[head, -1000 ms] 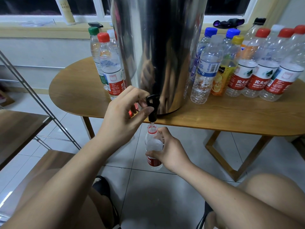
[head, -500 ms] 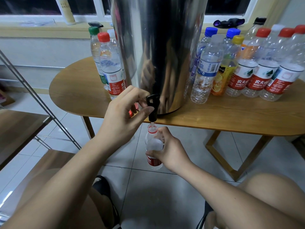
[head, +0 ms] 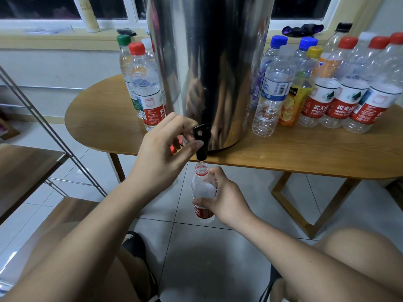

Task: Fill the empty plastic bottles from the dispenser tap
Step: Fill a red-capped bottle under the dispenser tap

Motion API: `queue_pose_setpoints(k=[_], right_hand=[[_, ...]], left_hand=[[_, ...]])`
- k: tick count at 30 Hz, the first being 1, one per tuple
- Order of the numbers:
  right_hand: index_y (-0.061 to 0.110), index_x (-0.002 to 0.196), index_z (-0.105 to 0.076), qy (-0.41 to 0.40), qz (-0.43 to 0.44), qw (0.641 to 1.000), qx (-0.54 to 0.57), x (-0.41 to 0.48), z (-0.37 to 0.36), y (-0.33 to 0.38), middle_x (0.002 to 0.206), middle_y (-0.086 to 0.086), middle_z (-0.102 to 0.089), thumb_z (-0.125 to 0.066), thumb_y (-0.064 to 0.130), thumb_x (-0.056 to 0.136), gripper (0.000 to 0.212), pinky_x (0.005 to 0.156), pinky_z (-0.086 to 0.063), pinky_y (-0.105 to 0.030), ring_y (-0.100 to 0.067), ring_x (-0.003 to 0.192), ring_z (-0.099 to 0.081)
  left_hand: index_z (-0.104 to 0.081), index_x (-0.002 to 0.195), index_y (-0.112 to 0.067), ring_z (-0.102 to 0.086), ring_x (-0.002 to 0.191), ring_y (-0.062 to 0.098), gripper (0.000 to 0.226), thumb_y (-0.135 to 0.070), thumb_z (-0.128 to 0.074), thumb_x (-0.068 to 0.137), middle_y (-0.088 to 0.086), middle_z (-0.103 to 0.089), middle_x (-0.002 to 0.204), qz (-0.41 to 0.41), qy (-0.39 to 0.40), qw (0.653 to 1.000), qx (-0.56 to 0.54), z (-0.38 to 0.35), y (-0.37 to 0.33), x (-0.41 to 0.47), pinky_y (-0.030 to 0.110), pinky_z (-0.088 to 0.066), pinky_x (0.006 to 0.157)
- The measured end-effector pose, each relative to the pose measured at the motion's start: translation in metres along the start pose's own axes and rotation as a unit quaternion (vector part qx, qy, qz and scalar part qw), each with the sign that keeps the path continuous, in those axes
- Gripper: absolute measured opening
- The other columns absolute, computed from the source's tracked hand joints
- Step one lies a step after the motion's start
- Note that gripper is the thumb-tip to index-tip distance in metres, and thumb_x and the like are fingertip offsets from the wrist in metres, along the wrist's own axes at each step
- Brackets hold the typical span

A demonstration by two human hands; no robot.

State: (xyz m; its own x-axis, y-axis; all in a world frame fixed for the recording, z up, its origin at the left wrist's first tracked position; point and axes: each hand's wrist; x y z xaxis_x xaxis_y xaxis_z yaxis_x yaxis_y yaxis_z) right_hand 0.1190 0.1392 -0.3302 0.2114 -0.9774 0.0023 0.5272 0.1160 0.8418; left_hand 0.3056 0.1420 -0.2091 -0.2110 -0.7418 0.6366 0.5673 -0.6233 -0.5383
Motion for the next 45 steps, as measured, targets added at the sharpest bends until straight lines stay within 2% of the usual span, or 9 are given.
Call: queue_pose_setpoints(k=[6, 10, 35, 41, 45], right_hand=[[0.033, 0.127, -0.047, -0.001, 0.001, 1.0, -0.003, 0.0002, -0.0001, -0.0004, 0.124, 0.01, -0.07, -0.098, 0.028, 0.075, 0.073, 0.094, -0.055, -0.029, -0.014, 0.111, -0.065], [0.033, 0.126, -0.047, -0.006, 0.003, 1.0, -0.007, 0.0006, -0.0012, -0.0018, 0.123, 0.009, -0.07, -0.098, 0.03, 0.074, 0.073, 0.097, -0.056, -0.033, -0.015, 0.111, -0.065], [0.033, 0.127, -0.046, -0.005, 0.002, 1.0, -0.013, 0.0017, -0.0016, -0.0033, 0.127, 0.009, -0.068, -0.098, 0.033, 0.075, 0.073, 0.1, -0.056, -0.037, -0.015, 0.116, -0.065], [0.033, 0.126, -0.046, -0.003, 0.0, 1.0, -0.013, 0.0021, -0.002, -0.004, 0.124, 0.009, -0.068, -0.098, 0.033, 0.075, 0.074, 0.095, -0.055, -0.031, -0.015, 0.112, -0.065], [0.033, 0.126, -0.045, 0.0, -0.001, 1.0, -0.017, 0.0017, -0.0016, -0.0033, 0.128, 0.009, -0.068, -0.098, 0.035, 0.076, 0.073, 0.095, -0.054, -0.03, -0.014, 0.114, -0.064]], left_hand=[[-0.067, 0.107, -0.01, -0.063, 0.092, 0.019, 0.014, -0.01, -0.079, 0.098, 0.0, -0.063, 0.097, 0.0, 0.0, 1.0, 0.002, 0.0003, -0.0006, -0.0002, 0.043, -0.052, 0.076], [-0.068, 0.108, -0.01, -0.063, 0.092, 0.02, 0.014, -0.009, -0.079, 0.099, 0.0, -0.063, 0.097, 0.001, 0.0, 1.0, 0.001, 0.0003, -0.0004, -0.0001, 0.044, -0.052, 0.076], [-0.068, 0.107, -0.01, -0.063, 0.092, 0.02, 0.014, -0.009, -0.079, 0.098, 0.0, -0.063, 0.097, 0.003, 0.001, 1.0, 0.003, 0.0009, -0.0013, -0.0004, 0.042, -0.052, 0.077], [-0.066, 0.106, -0.011, -0.061, 0.09, 0.014, 0.015, -0.009, -0.079, 0.098, -0.001, -0.062, 0.096, 0.002, -0.001, 1.0, -0.001, 0.0006, -0.0018, -0.0008, 0.04, -0.051, 0.077], [-0.067, 0.106, -0.011, -0.061, 0.09, 0.016, 0.014, -0.009, -0.078, 0.099, -0.001, -0.062, 0.097, 0.0, 0.0, 1.0, 0.003, 0.0008, -0.0017, -0.0006, 0.043, -0.052, 0.076]])
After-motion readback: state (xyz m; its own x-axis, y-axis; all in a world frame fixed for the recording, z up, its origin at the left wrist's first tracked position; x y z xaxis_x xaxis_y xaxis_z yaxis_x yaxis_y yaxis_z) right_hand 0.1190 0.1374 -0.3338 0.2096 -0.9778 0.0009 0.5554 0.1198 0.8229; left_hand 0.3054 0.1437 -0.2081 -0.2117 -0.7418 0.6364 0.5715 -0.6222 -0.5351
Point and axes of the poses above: each hand's wrist, its own x-axis towards the middle knuckle, its own z-axis out of the back of the hand, y = z × x
